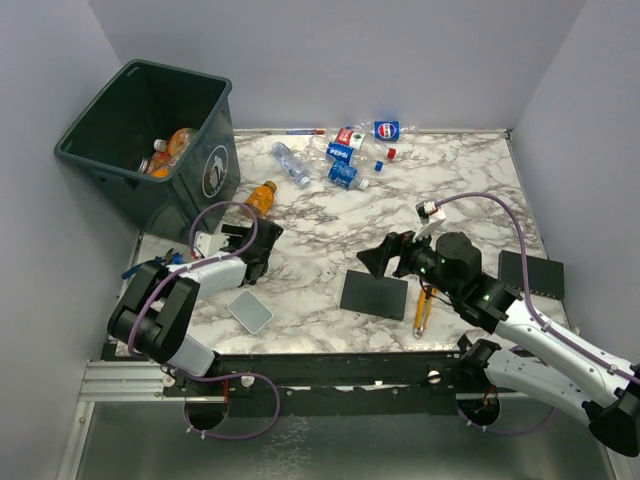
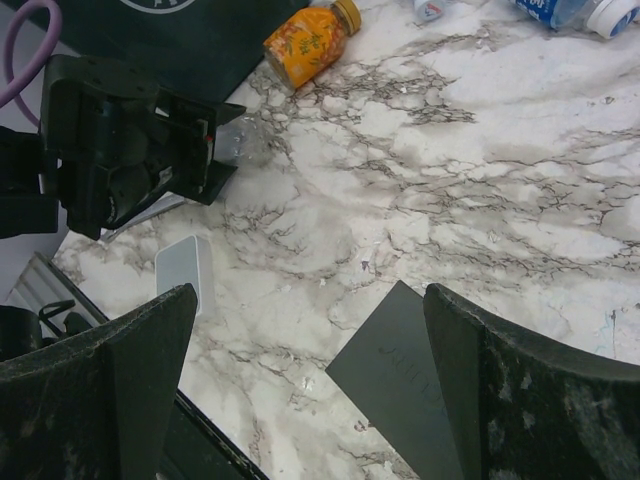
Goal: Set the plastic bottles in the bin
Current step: Pick up the plastic bottle at the center of the board, then place the plastic bottle in the trash bin.
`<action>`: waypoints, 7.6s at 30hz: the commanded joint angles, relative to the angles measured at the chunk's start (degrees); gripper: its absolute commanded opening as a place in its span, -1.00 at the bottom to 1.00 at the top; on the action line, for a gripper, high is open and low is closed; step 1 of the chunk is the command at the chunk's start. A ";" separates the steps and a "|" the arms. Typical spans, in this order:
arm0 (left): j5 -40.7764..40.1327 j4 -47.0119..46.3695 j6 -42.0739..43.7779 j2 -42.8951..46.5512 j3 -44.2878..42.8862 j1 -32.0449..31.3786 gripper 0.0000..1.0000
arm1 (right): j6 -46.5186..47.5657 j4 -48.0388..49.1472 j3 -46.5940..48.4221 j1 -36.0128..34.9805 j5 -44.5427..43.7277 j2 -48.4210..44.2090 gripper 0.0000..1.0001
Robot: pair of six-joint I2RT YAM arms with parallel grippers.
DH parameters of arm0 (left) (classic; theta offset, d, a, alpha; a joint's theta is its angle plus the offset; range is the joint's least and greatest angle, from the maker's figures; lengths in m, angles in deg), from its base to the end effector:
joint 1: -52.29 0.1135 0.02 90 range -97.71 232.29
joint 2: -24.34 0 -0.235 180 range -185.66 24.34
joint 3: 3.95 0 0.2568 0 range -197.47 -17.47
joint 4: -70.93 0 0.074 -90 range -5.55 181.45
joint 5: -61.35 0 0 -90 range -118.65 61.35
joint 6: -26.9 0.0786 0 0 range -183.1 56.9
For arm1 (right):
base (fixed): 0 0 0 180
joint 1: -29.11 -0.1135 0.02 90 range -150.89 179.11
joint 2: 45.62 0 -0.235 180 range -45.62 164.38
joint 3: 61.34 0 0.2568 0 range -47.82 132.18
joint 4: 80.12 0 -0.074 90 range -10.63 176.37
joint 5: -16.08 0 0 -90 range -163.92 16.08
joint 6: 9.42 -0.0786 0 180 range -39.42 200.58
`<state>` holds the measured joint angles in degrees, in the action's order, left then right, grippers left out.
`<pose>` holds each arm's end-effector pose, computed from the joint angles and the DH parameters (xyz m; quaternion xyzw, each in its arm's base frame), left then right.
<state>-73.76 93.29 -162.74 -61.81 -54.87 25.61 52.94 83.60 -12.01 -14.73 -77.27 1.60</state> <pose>0.2782 -0.0775 0.0905 -0.6133 0.6494 -0.0637 0.4450 0.1942 0.1801 0.2581 -0.0933 0.7832 0.3401 0.5120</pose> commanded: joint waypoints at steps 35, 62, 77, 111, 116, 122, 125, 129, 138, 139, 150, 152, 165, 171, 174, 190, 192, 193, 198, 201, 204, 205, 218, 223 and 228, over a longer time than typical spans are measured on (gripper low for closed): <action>30.40 -20.80 57.27 25.89 3.59 -24.85 -0.57 | 0.27 -10.70 7.71 -0.30 -5.09 -1.80 0.99; 60.97 -39.51 89.22 30.15 5.79 -26.69 -0.73 | -10.74 12.93 7.20 -0.36 11.16 6.57 0.90; 49.79 -37.21 85.61 32.57 4.89 -28.32 0.90 | -1.73 12.19 6.29 -0.33 11.34 5.60 -0.12; 63.07 -25.34 66.80 16.73 -26.82 -22.83 0.25 | 20.46 -4.72 6.38 -0.35 16.87 -6.32 -0.30; 61.86 -27.07 65.74 17.28 -26.33 -22.43 0.36 | 20.60 -4.70 6.45 -0.36 17.62 -5.27 -0.30; 58.64 -29.36 65.58 19.01 -25.36 -21.72 0.35 | 20.45 -4.62 6.55 -0.33 17.86 -4.99 -0.30; 59.29 -29.37 65.43 18.58 -25.50 -21.74 0.11 | 20.44 -4.71 6.62 -0.37 17.89 -4.90 -0.31; 60.13 -29.24 64.51 17.72 -25.35 -21.71 -0.09 | 20.50 -4.71 6.60 -0.33 18.03 -4.73 -0.31; 64.13 -29.19 63.64 16.12 -25.84 -21.71 0.27 | 20.61 -4.97 6.82 -0.33 17.81 -4.68 -0.31; 64.09 -29.08 63.67 16.11 -25.73 -21.71 0.25 | 20.61 -4.89 6.81 -0.30 17.83 -4.68 -0.31; 61.39 -28.70 65.49 17.22 -25.35 -21.48 -1.00 | 17.78 -5.71 6.84 -0.33 16.19 -4.67 0.51; 61.23 -28.70 65.93 17.85 -25.49 -20.98 -1.00 | 15.85 -5.15 5.78 -0.37 15.35 -5.80 0.74; 68.51 -35.53 59.82 20.43 -23.67 -16.30 -1.00 | 8.55 3.87 0.99 -0.37 17.72 -7.31 0.60; 57.89 -21.66 69.82 24.42 -32.63 -10.25 -1.00 | 8.42 2.94 3.11 -0.33 15.95 -8.19 0.92; 50.13 -13.44 77.48 24.01 -40.44 -9.21 -1.00 | 7.89 0.31 5.65 -0.37 17.96 -8.59 1.00; -16.10 -42.92 140.65 13.70 -56.82 -6.88 -1.00 | 2.45 3.03 3.16 -0.33 15.96 -15.34 1.00; -17.39 -49.33 147.76 11.25 -57.11 -4.16 -1.00 | 0.34 6.64 -0.03 -0.31 16.16 -15.75 1.00; -17.99 -52.03 150.10 9.90 -57.58 -2.15 -1.00 | -0.41 7.22 -0.94 -0.36 16.34 -15.71 1.00; -17.47 -44.57 138.88 8.12 -57.21 7.08 -1.00 | -1.92 6.03 -2.69 -0.36 16.82 -15.54 1.00; -17.87 -42.73 132.62 7.36 -53.09 11.06 -1.00 | -2.28 4.65 -3.02 -0.34 16.11 -16.81 1.00; -17.49 -39.84 125.74 6.84 -49.38 13.82 -1.00 | -2.34 3.01 -3.36 -0.34 15.40 -18.96 1.00; -16.90 -37.72 122.62 6.79 -48.63 14.57 -1.00 | -2.33 2.07 -3.50 -0.37 14.91 -19.66 1.00; -7.53 -20.38 99.82 6.97 -45.35 19.47 -0.22 | -2.01 -2.22 -3.62 -0.36 11.76 -21.96 1.00; -4.21 -17.18 97.26 7.01 -48.23 19.42 0.63 | -1.03 -2.73 -2.25 -0.36 11.40 -20.46 1.00; 1.24 -16.01 97.32 7.65 -52.75 19.26 0.98 | -0.65 -2.76 -1.65 -0.31 11.23 -19.19 0.99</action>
<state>-79.18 75.15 -64.01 -55.28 -102.46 44.89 51.11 82.38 -15.20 -14.95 -64.42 -18.38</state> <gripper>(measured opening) 0.967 0.998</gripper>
